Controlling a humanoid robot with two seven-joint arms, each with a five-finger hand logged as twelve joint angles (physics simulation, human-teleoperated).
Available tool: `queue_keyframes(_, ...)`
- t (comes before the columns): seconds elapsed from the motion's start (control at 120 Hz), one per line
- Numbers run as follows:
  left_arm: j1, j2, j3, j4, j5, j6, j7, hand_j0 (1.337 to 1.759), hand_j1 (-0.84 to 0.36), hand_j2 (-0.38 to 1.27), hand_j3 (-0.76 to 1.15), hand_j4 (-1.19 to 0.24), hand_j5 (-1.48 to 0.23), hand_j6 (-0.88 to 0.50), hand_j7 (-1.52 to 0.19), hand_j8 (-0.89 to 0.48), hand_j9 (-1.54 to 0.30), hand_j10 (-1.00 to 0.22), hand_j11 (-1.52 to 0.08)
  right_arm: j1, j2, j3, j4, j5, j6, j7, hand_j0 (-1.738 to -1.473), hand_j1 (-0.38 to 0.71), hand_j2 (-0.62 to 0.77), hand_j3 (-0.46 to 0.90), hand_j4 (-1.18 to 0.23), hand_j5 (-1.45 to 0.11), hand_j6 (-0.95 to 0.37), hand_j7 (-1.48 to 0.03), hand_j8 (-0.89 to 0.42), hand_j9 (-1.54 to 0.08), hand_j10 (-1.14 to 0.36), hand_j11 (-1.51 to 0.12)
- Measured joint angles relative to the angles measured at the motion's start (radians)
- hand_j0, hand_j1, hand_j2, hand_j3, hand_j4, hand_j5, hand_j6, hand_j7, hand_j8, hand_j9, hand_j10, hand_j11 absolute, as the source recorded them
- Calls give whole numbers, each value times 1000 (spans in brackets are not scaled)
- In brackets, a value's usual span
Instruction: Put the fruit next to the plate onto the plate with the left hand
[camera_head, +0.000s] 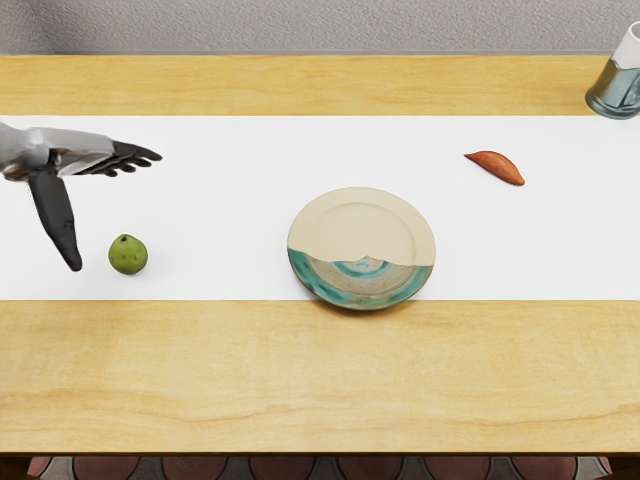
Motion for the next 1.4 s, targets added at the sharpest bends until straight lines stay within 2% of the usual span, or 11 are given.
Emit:
queue_keyframes(0.133,51,-42,5,-3,88,54,0,1658,322,6,0,-30,-31,-31,-31,-30,-31,-29,-31,0,0,0,0,0,0,0,-1658,-331,-3,0,-15,-20,-15,-20,-15,-20,-15,-20)
queue_keyframes(0.242,75,-86,7,-4,159,180,0,1658,317,7,0,-33,-37,-35,-37,-34,-36,-33,-36,0,0,0,0,0,0,0,-1658,-331,-3,0,-15,-20,-15,-20,-15,-20,-15,-20)
queue_keyframes(0.392,195,-166,8,-4,323,382,0,1658,314,8,0,-36,-41,-38,-41,-37,-40,-36,-40,0,0,0,-1,0,0,0,-1658,-331,-3,0,-15,-20,-15,-20,-15,-20,-15,-20)
queue_keyframes(0.558,275,-216,16,-4,493,524,0,1658,315,8,0,-36,-40,-37,-40,-37,-40,-35,-40,0,0,0,-1,0,0,0,-1658,-331,-3,0,-15,-20,-15,-20,-15,-20,-15,-20)
queue_keyframes(0.708,276,-240,105,-3,613,697,0,1658,324,7,0,-28,-30,-30,-30,-29,-30,-27,-30,0,0,0,-1,0,0,0,-1658,-331,-3,0,-15,-20,-15,-20,-15,-20,-15,-20)
queue_keyframes(0.925,278,-240,220,2,647,754,0,1658,315,9,0,-36,-41,-37,-40,-37,-40,-35,-40,0,0,0,-1,0,0,0,-1658,-331,-3,0,-15,-20,-15,-20,-15,-20,-15,-20)
queue_keyframes(1.067,278,-240,261,11,650,763,0,1658,246,21,0,-94,-116,-96,-115,-95,-115,-93,-115,0,0,0,-1,0,0,0,-1658,-331,-3,0,-15,-20,-15,-20,-15,-20,-15,-20)
queue_keyframes(1.4,278,-236,286,17,651,766,0,1658,-18,67,0,-315,-403,-317,-402,-316,-402,-314,-402,0,0,0,-1,0,0,0,-1658,-331,-3,0,-15,-20,-15,-20,-15,-20,-15,-20)
